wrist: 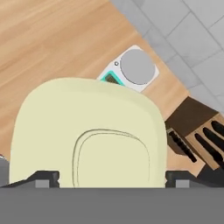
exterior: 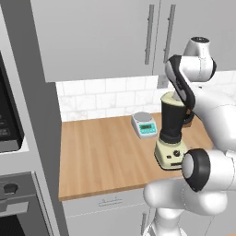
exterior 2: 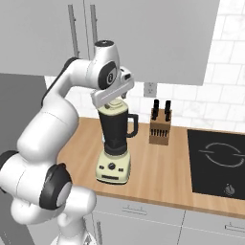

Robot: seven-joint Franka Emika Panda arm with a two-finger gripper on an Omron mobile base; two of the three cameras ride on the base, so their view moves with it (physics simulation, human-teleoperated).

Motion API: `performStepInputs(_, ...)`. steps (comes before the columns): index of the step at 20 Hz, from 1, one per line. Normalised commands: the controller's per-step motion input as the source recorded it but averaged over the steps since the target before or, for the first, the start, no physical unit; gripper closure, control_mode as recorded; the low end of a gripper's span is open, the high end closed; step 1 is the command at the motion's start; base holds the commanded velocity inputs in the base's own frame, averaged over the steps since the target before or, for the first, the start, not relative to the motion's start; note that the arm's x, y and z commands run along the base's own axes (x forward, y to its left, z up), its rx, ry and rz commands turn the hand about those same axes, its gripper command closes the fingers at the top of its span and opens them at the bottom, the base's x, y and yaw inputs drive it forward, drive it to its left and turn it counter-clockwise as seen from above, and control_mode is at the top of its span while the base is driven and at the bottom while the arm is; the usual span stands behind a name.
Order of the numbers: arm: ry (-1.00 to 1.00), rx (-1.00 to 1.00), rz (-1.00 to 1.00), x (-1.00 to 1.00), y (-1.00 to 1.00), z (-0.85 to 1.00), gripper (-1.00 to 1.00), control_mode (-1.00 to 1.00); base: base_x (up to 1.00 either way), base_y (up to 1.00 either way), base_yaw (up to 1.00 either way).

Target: Close the lid blender by securely placing the lid on top.

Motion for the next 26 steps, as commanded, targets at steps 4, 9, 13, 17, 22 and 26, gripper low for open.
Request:
performStepInputs(4,-0.23,0.0,0.0,-0.34,0.03,0.13,-1.0,-1.0,0.0,0.0,0.0)
performStepInputs(9,-0.29,0.0,0.0,-0.56,0.16,0.09,-1.0,-1.0,0.0,0.0,0.0)
performStepInputs(13,-0.48,0.0,0.0,-1.0,0.18,-0.18,-1.0,-1.0,0.0,0.0,0.0)
performStepInputs(17,-0.46,0.0,0.0,-1.0,0.04,-0.58,-1.0,-1.0,0.0,0.0,0.0)
performStepInputs(22,-0.33,0.0,0.0,-1.0,0.0,-0.54,-1.0,-1.0,0.0,0.0,0.0)
performStepInputs(26,-0.29,0.02,0.0,-1.0,-0.01,0.42,-1.0,-1.0,0.0,0.0,0.0)
